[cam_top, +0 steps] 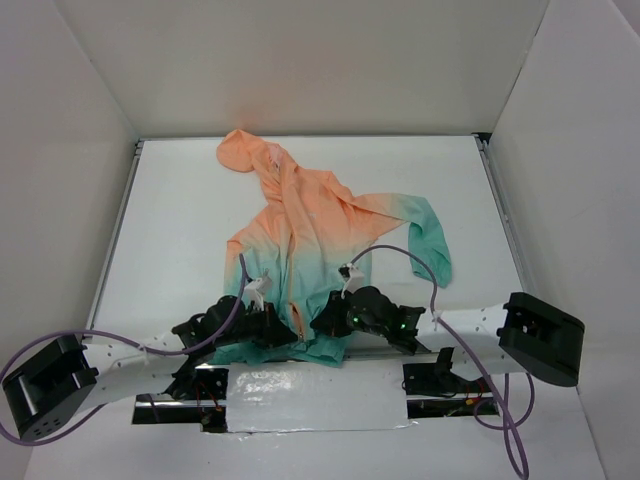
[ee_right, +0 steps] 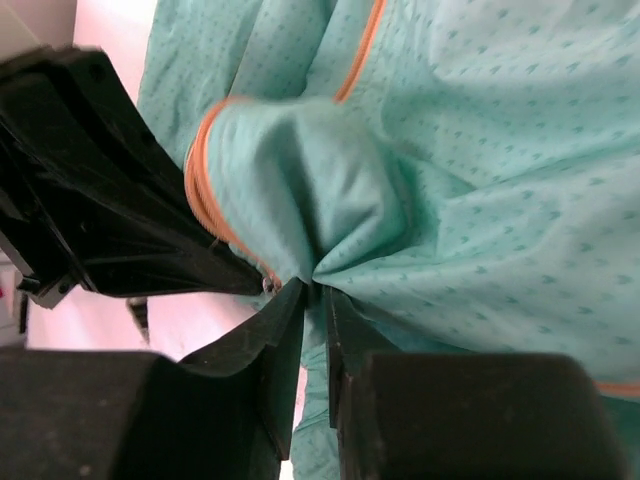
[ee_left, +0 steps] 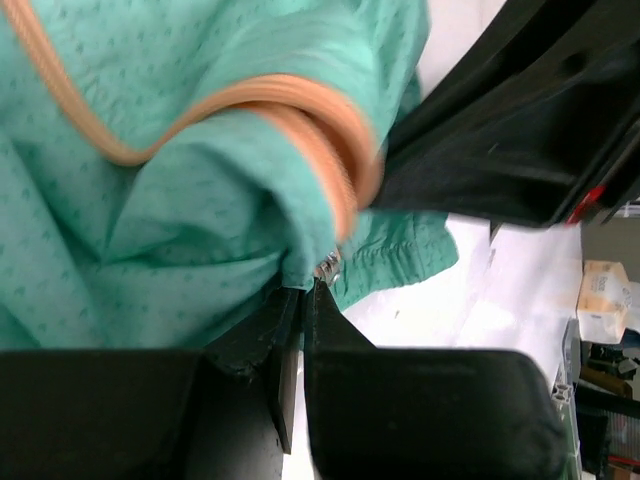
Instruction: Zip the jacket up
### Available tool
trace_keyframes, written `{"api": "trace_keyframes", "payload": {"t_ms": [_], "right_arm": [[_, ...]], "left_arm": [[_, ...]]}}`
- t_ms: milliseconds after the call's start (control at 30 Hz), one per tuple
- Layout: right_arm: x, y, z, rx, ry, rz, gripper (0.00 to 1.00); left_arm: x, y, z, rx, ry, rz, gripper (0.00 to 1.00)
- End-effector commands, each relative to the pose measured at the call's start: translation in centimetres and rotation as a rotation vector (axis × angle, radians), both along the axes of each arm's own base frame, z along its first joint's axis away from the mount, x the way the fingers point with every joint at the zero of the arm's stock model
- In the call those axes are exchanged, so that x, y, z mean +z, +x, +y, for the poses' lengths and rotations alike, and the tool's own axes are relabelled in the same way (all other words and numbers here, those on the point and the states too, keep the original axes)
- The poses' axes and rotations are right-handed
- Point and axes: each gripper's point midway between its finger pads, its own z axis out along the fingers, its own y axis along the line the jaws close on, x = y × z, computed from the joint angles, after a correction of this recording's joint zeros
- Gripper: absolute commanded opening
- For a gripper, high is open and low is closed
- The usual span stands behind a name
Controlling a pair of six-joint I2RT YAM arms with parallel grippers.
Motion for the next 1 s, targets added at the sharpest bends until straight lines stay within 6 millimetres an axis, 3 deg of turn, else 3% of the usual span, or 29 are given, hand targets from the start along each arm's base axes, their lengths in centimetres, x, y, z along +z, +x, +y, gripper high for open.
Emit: {"api": "trace_keyframes", "payload": {"t_ms": [0,100,367,567,733,967], "right_arm": [[1.7,1.6,0.0,-0.032,-0.011,-0.11,0.23],[2.7,0.9,0.4,0.017,0.004,-0.152,0.28],[5.0,-1.3,1.5,0.102,-0.013,-0.222,0.3],[5.3,-5.1,2.7,0.215,-0.129,-0.309,0.3],[4.8,-6.4,2.8,0.301,-0.202,-0.382,0.26],[4.1,-8.3,3.7,0.448,-0.259,-0.393,0.3]], "left_arm": [[-3.4,-2.4,1.7,-0.053,0.081,0.071,0.02],[-3.0,-2.3,1.5,-0.056,0.068,0.06,0.02],[-2.2,-2.2,1.2,-0.062,0.048,0.049,0.02],[-1.0,-2.4,0.6,-0.09,0.008,0.032,0.02],[0.0,-2.5,0.3,-0.11,-0.017,0.017,0.02],[1.2,-2.6,-0.1,-0.124,-0.05,0.007,0.03]]}}
